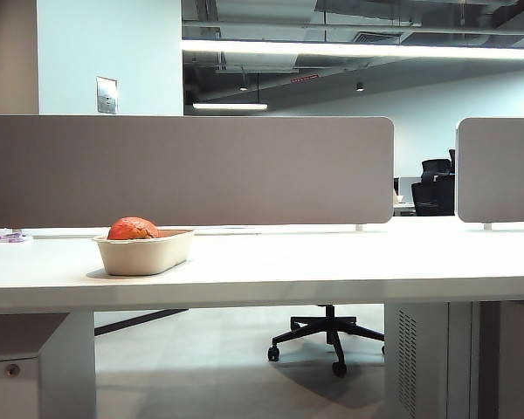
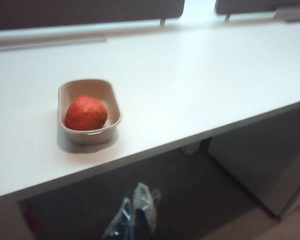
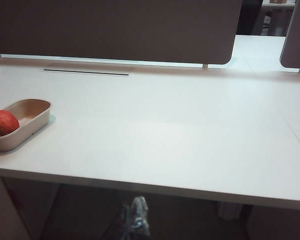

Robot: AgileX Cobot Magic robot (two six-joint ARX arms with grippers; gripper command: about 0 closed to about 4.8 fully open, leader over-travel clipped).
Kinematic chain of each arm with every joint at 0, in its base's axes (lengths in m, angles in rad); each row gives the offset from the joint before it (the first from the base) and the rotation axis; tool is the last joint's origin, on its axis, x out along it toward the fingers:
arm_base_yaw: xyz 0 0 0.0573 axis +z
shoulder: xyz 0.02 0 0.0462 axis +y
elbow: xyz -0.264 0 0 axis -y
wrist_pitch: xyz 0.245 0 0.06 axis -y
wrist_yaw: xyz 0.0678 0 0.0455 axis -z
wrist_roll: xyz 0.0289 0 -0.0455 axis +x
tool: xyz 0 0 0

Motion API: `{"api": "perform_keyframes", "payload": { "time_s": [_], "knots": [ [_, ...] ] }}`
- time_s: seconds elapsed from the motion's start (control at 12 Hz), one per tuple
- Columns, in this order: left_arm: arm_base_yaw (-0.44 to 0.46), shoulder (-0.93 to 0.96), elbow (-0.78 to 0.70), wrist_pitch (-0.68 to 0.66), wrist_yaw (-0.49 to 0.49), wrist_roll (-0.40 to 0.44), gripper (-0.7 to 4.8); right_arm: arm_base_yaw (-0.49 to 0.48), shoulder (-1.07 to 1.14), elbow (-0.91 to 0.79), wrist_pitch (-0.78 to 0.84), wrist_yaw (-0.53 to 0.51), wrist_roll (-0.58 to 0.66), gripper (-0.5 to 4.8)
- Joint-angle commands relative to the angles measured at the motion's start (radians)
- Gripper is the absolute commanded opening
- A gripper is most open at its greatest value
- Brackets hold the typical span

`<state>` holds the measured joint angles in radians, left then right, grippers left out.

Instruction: Pick up the orange and place it into the paper lunchbox.

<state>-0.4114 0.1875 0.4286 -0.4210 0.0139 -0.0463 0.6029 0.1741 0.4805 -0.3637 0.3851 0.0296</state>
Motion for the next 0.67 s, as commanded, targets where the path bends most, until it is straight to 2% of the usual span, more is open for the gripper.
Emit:
{"api": "perform_keyframes", "payload": {
  "time_s": [0.08,0.17,0.25,0.33,0.42,0.5,0.58,0.67],
  "knots": [
    [-0.001,-0.184,-0.233,0.190,-0.081,-0.123,-0.06,0.005,-0.066,0.005,0.005,-0.001,0.003,0.00],
    [0.003,-0.184,-0.271,0.296,-0.109,-0.118,-0.06,0.006,-0.088,0.005,-0.004,0.005,0.003,0.00],
    [0.192,-0.184,-0.326,0.322,-0.014,-0.119,-0.06,0.006,-0.088,0.005,-0.006,0.002,0.003,0.00],
    [0.220,-0.184,-0.330,0.326,-0.011,-0.119,-0.06,0.006,-0.088,0.005,-0.006,0.002,0.003,0.00],
    [0.409,-0.184,-0.339,0.326,-0.010,-0.119,-0.06,0.006,-0.092,0.005,-0.006,0.002,0.003,0.00],
    [0.442,-0.184,-0.340,0.327,-0.010,-0.119,-0.06,0.006,-0.092,0.005,-0.006,0.002,0.003,0.00],
    [0.497,-0.184,-0.396,0.419,-0.010,-0.119,-0.06,0.006,-0.092,0.005,-0.006,0.002,0.003,0.00],
    [0.488,-0.184,-0.406,0.439,-0.010,-0.119,-0.06,0.006,-0.092,0.005,-0.006,0.002,0.003,0.00]
  ]
}}
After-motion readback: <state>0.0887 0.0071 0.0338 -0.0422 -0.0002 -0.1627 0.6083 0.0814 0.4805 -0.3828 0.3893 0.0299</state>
